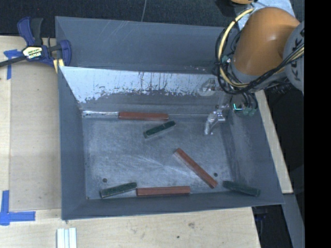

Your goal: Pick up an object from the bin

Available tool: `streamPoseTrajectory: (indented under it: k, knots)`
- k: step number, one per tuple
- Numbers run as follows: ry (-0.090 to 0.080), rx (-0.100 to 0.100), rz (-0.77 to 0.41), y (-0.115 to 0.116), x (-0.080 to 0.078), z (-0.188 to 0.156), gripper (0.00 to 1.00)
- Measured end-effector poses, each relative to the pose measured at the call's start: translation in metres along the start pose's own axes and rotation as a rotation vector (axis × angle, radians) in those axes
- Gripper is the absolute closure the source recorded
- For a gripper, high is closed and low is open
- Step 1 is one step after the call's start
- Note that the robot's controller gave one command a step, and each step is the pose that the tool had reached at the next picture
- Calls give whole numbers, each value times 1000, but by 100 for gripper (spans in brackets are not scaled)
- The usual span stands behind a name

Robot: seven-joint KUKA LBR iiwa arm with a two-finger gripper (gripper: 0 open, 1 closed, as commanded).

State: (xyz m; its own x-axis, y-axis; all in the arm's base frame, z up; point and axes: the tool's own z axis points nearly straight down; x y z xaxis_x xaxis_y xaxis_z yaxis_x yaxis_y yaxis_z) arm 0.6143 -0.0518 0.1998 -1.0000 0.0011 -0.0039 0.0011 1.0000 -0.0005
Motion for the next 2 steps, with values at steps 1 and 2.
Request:
streamPoseTrajectory:
  k: [1,2]
  knots:
    - [1,-1,-48,43,-10,113,100]
    - [1,-1,-49,43,-10,113,100]
